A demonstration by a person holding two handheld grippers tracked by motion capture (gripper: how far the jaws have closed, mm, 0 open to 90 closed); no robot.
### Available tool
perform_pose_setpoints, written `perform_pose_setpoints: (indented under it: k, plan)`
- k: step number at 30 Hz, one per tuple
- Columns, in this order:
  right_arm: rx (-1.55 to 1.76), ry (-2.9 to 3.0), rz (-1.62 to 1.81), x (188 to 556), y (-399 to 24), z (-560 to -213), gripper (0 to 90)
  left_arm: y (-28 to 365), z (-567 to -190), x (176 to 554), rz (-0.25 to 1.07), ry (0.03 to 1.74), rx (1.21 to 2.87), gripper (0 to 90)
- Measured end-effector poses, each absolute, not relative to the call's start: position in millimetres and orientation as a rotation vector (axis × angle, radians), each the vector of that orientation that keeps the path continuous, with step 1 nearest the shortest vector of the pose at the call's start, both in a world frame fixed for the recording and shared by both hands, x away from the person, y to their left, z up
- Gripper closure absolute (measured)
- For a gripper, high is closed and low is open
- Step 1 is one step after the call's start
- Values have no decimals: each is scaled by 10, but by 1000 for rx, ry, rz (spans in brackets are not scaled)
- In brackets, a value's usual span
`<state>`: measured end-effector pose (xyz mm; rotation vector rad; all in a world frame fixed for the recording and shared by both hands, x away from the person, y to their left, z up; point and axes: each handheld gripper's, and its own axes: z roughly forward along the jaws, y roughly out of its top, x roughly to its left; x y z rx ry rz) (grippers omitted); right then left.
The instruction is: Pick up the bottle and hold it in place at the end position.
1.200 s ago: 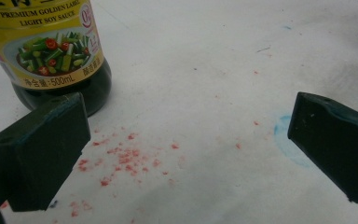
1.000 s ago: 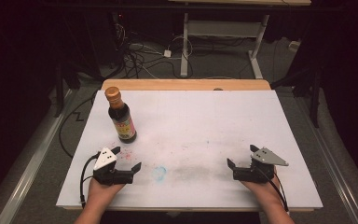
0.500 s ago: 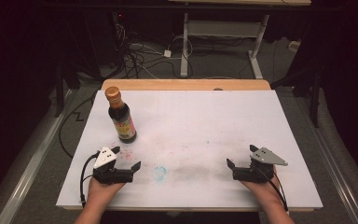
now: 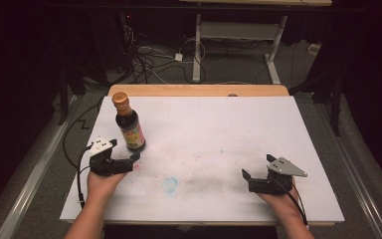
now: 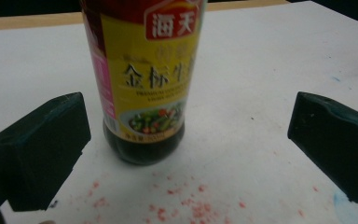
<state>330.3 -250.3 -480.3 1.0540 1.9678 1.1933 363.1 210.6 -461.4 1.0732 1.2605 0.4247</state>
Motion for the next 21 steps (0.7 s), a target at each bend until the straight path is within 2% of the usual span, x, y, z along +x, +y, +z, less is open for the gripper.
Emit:
perform_pose_setpoints:
  k: [15,21]
  plan:
    - [1056,1973,1187,3302,-2492,-4798,4,2052,-4356,4026,461,1264,1085,2]
    - [1053,1960,1202,3289,-2498,-4761,4,2018,-4389,4203,480,1293,1092,51]
